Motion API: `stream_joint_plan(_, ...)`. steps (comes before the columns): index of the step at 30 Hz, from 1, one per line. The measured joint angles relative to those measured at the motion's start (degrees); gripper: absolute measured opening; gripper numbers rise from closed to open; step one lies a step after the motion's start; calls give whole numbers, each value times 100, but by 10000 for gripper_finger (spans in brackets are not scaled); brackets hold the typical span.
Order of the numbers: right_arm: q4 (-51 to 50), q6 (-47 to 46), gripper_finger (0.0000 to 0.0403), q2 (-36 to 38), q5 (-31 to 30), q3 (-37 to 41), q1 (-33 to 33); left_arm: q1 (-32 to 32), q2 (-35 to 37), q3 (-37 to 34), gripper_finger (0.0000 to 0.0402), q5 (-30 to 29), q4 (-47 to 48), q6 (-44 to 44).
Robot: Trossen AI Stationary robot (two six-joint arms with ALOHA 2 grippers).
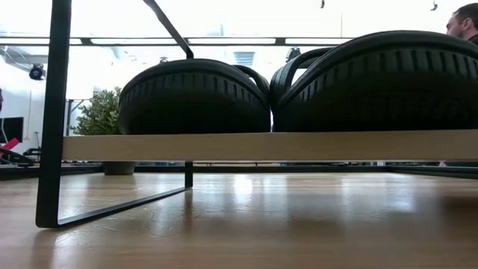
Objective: Pick and place slides into the shelf
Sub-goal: Return to Home Position
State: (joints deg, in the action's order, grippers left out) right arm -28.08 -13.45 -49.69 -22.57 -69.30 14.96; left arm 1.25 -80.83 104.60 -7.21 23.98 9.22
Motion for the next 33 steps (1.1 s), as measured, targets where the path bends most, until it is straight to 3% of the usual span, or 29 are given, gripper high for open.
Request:
stream_joint_plan(6, 5, 0, 137, 0, 0, 0, 1, 7, 476, -51, 0, -86, 565, 143)
stream_joint_plan(10, 11, -79, 137, -9, 0, 0, 0, 7, 992, -569, 0, -86, 525, 208)
stream_joint_plan(24, -2, -166, 137, -115, -2, 0, 0, 7, 3635, -4277, 0, -335, -1296, -442)
stream_joint_plan(33, 6, -146, 137, -209, -46, 0, 0, -17, 4840, -6125, 0, -384, -2161, -475)
